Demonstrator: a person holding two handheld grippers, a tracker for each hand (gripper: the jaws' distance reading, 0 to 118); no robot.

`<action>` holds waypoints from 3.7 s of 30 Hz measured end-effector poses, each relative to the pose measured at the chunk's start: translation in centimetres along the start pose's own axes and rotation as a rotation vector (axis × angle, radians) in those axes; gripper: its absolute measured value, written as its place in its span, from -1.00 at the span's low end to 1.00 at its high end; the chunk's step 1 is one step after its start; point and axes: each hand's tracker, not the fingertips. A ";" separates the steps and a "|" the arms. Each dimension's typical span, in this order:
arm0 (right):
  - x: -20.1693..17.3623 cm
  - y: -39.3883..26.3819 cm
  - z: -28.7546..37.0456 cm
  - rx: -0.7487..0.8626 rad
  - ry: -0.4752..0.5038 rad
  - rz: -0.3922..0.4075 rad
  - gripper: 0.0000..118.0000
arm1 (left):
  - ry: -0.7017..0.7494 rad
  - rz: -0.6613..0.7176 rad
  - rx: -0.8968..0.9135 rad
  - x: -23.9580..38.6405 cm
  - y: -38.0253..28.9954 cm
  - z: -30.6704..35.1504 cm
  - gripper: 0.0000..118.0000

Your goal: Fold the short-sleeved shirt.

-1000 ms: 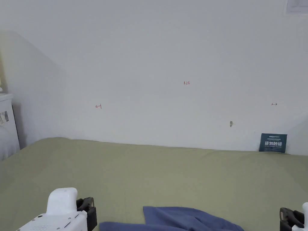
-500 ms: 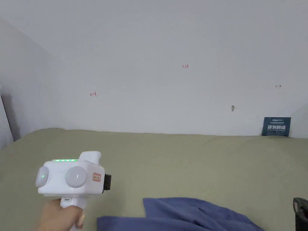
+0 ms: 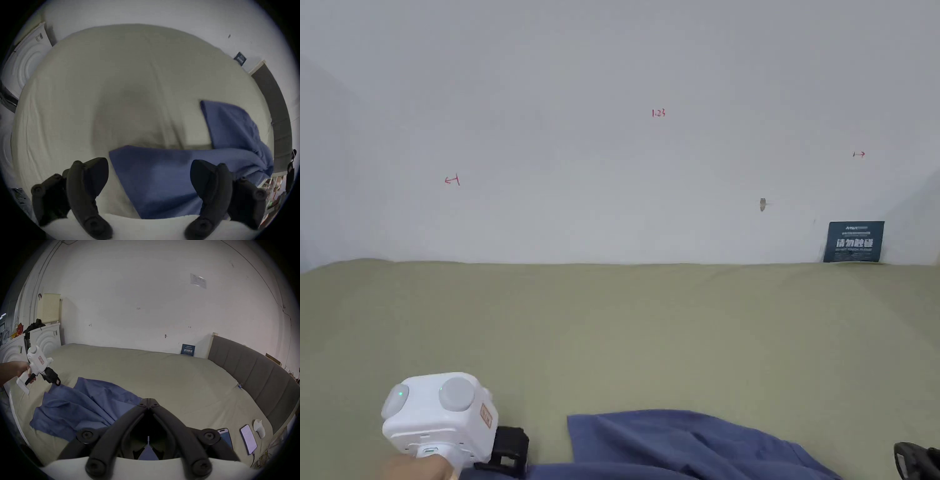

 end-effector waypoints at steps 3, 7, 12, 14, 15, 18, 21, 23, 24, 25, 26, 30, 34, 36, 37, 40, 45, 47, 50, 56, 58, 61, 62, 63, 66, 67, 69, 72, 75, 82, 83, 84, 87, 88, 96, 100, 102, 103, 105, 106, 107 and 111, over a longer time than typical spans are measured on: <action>0.1 -0.4 -0.3 -0.011 -0.001 -0.002 -1.00 | 0.010 0.002 -0.013 -0.1 -0.4 -1.7 0.79; 0.4 -1.0 -0.7 -0.031 -0.011 -0.004 -1.00 | 0.097 -0.032 0.070 1.1 -2.4 0.1 0.46; 0.8 -1.7 -2.0 -0.113 0.029 -0.057 -0.94 | -0.027 -0.064 0.131 2.1 -3.2 1.8 -0.88; 0.8 -2.1 -3.1 -0.180 0.090 -0.097 -0.18 | 0.022 -0.077 0.165 2.9 -3.4 2.2 -0.89; 0.8 -2.4 -3.8 -0.242 0.114 -0.116 0.50 | 0.023 -0.090 0.174 3.2 -3.5 2.4 -0.89; 0.2 -4.4 -5.7 -0.348 0.187 -0.117 0.92 | -0.014 -0.090 0.182 3.4 -3.7 2.9 -0.89; -0.8 -5.5 -7.9 -0.405 0.140 -0.066 0.85 | -0.026 -0.080 0.202 3.2 -4.1 3.5 -0.89; -0.7 -5.8 -8.7 -0.402 0.145 -0.074 -0.19 | -0.042 -0.057 0.236 2.8 -4.3 4.3 -0.89; -0.4 -5.8 -8.7 -0.401 0.153 -0.078 -0.84 | -0.060 -0.047 0.262 2.6 -4.4 4.7 -0.89; -0.4 -5.9 -8.6 -0.401 0.153 -0.084 -0.83 | -0.084 -0.045 0.295 2.3 -4.7 5.3 -0.89; -0.3 -5.8 -8.2 -0.378 0.147 -0.120 -0.83 | -0.102 -0.037 0.317 2.0 -4.8 5.9 -0.89; -0.1 -4.6 -6.9 -0.304 0.162 -0.162 -0.83 | -0.132 -0.031 0.384 1.3 -5.1 8.1 -0.89; 0.5 -2.0 -6.2 -0.228 0.175 -0.199 -0.83 | -0.147 -0.020 0.480 1.1 -5.1 11.5 -0.89; 0.7 -0.3 -6.0 -0.180 0.183 -0.209 -0.83 | -0.162 -0.005 0.546 0.9 -5.1 13.6 -0.89; 0.9 0.7 -6.0 -0.163 0.185 -0.215 -0.83 | -0.162 -0.010 0.553 0.8 -5.0 14.6 -0.89; 1.3 3.9 -6.1 -0.101 0.192 -0.208 -0.83 | -0.167 0.002 0.631 0.3 -4.5 17.7 -0.89; 1.8 9.5 -6.4 0.002 0.194 -0.185 -0.83 | -0.193 0.016 0.722 -0.6 -3.4 22.7 -0.89; 1.8 11.8 -6.6 0.050 0.184 -0.145 -0.83 | -0.191 0.010 0.767 -1.1 -2.6 24.2 -0.89; 2.0 14.5 -7.0 0.088 0.180 -0.133 -0.83 | -0.205 0.004 0.841 -1.5 -1.8 26.4 -0.89; 1.7 19.4 -7.3 0.189 0.167 -0.102 -0.83 | -0.194 0.000 0.946 -1.5 0.6 30.4 -0.89; 1.9 21.0 -7.7 0.241 0.156 -0.127 -0.83 | -0.182 -0.007 0.992 -1.4 1.4 31.3 -0.89; 2.0 23.1 -9.0 0.219 0.155 -0.129 -0.83 | -0.189 0.001 1.000 -1.3 2.8 32.1 -0.89; 1.9 23.7 -9.3 0.223 0.147 -0.138 -0.83 | -0.192 -0.002 0.997 -1.2 3.2 32.2 -0.89; 1.9 24.1 -9.6 0.231 0.144 -0.134 -0.83 | -0.185 -0.004 1.000 -1.1 3.5 32.2 -0.89; 1.5 25.5 -10.8 0.249 0.120 -0.108 -0.83 | -0.149 -0.011 1.007 -0.7 4.5 32.0 -0.89; 1.4 25.9 -11.2 0.249 0.114 -0.108 -0.83 | -0.146 -0.009 1.002 -0.7 4.9 32.0 -0.89; 1.3 26.2 -11.7 0.252 0.110 -0.106 -0.83 | -0.133 -0.007 1.009 -0.6 5.2 31.7 -0.89; 1.2 26.2 -12.4 0.253 0.105 -0.095 -0.83 | -0.122 -0.005 1.005 -0.5 5.2 30.9 -0.89; 1.2 25.0 -12.8 0.244 0.105 -0.104 -0.83 | -0.125 0.001 1.003 -0.6 4.3 29.5 -0.89; 1.3 19.2 -12.4 0.187 0.131 -0.083 -0.83 | -0.134 0.001 0.922 -1.4 0.5 24.4 -0.89; 1.4 18.2 -12.2 0.177 0.137 -0.090 -0.83 | -0.143 0.008 0.916 -1.5 -0.4 23.6 -0.89; 1.5 17.1 -12.0 0.166 0.139 -0.097 -0.83 | -0.148 0.018 0.909 -1.6 -1.4 22.7 -0.89; 1.6 13.6 -11.1 0.125 0.146 -0.108 -0.83 | -0.168 0.029 0.873 -1.7 -4.7 20.3 -0.89; 1.7 12.3 -10.6 0.112 0.151 -0.108 -0.83 | -0.172 0.028 0.863 -1.7 -6.0 19.5 -0.89; 3.1 0.4 -5.7 -0.014 0.137 -0.191 -0.83 | -0.205 0.057 0.759 -2.1 -17.2 13.3 -0.89; 2.8 -4.9 -3.3 -0.108 0.128 -0.202 -0.83 | -0.217 0.095 0.657 -2.7 -21.9 10.6 -0.89; 2.7 -7.0 -2.6 -0.155 0.122 -0.197 -0.83 | -0.200 0.101 0.608 -2.9 -23.4 9.6 -0.89; 2.5 -8.0 -2.2 -0.184 0.122 -0.209 -0.83 | -0.205 0.112 0.572 -3.1 -24.2 9.0 -0.89; 2.5 -9.4 -1.8 -0.218 0.122 -0.228 -0.83 | -0.223 0.139 0.535 -3.5 -25.5 8.3 -0.89; 2.4 -9.9 -1.7 -0.227 0.123 -0.225 -0.83 | -0.220 0.139 0.492 -3.6 -26.0 7.9 -0.89; 2.3 -10.3 -1.4 -0.232 0.118 -0.224 -0.83 | -0.211 0.142 0.485 -3.7 -26.5 7.7 -0.89; 1.6 -11.0 -0.8 -0.249 0.114 -0.216 -0.83 | -0.211 0.150 0.456 -4.0 -27.8 6.9 -0.89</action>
